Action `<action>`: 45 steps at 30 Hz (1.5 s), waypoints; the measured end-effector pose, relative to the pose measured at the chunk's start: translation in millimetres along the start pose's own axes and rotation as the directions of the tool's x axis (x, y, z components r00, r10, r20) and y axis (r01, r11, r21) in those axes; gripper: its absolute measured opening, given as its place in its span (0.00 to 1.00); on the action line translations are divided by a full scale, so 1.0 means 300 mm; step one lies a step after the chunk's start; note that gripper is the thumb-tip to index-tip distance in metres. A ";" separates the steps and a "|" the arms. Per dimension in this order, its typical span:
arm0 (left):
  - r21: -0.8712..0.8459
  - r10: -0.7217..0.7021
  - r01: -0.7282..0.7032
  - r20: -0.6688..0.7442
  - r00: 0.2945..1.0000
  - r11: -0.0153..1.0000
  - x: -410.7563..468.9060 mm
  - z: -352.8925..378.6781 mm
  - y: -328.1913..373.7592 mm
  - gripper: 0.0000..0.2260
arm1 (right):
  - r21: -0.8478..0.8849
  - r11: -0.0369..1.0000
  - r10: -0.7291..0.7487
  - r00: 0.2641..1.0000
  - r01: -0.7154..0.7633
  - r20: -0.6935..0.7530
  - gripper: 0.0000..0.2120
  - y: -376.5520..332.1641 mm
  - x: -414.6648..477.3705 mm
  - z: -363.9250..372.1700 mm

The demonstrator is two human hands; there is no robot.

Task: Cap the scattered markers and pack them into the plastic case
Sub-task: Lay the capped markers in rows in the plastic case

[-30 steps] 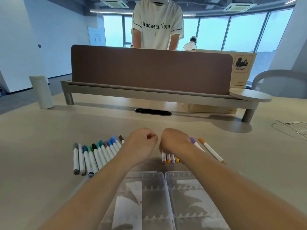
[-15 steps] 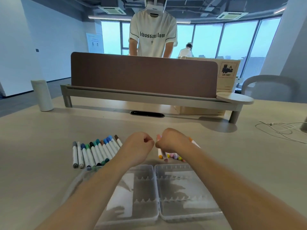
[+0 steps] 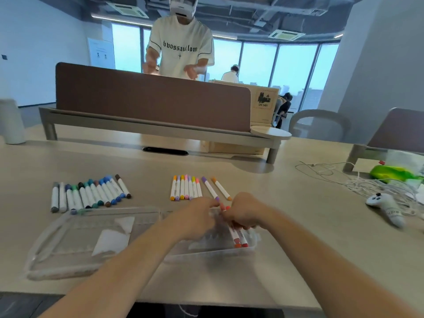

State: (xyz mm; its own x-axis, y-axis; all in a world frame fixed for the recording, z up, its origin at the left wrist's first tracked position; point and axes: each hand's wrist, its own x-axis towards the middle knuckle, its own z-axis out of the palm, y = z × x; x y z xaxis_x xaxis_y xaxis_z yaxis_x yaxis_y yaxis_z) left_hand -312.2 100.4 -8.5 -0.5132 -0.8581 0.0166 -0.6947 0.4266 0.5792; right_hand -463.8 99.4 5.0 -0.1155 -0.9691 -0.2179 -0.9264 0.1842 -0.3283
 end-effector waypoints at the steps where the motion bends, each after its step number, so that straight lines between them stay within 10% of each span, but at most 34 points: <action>1: 0.021 0.013 -0.013 0.006 1.000 1.000 0.002 0.010 0.003 0.14 | -0.001 1.000 -0.005 1.000 0.005 -0.004 0.18 0.006 -0.004 0.009; 45: 0.010 0.012 -0.012 0.026 1.000 1.000 0.096 -0.024 -0.054 0.13 | -0.116 0.991 -0.063 0.996 0.071 0.070 0.10 -0.039 0.110 -0.035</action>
State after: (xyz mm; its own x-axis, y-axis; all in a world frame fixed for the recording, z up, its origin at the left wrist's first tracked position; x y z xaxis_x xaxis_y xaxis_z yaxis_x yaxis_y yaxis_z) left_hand -311.9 66.8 -11.6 -0.5344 -0.8452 0.0027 -0.6934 0.4402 0.5705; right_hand -460.7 63.6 11.3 -0.0313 -0.9651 -0.2601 -0.9675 0.0946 -0.2345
